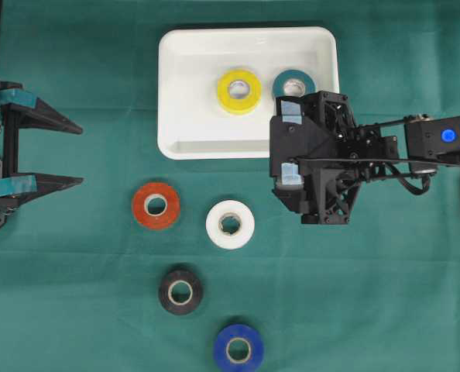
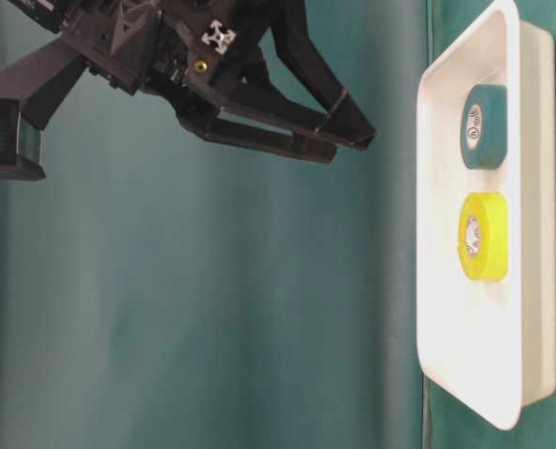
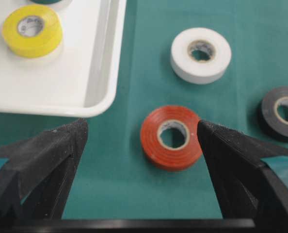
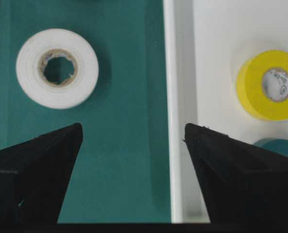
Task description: Pick up the tape from a random location and place it into the white case.
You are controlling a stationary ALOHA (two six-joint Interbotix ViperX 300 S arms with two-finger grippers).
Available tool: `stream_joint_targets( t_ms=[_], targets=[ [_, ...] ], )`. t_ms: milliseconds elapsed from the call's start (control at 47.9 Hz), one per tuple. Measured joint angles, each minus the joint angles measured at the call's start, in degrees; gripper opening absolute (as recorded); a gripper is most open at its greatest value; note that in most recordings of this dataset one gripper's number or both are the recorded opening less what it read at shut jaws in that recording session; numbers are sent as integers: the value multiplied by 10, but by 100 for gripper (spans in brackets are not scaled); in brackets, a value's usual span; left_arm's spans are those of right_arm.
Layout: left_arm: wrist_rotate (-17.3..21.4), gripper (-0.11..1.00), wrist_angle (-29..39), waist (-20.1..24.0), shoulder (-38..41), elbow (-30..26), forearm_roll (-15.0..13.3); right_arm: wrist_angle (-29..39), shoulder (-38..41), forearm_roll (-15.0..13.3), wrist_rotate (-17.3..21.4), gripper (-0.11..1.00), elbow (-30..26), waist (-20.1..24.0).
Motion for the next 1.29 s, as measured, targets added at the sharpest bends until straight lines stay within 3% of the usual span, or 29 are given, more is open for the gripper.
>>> stream_joint_targets(
  t_ms=[313,940,1295],
  targets=[
    [0,98,0,0,-17,-1,0,-6,-71,0,0,87,48,0],
    [-1,98,0,0,-25,0,0,-116,-361,0,10,87,262,1],
    [-1,98,0,0,-25,1,0,-176,-440,2,26,87,379,1]
  ],
)
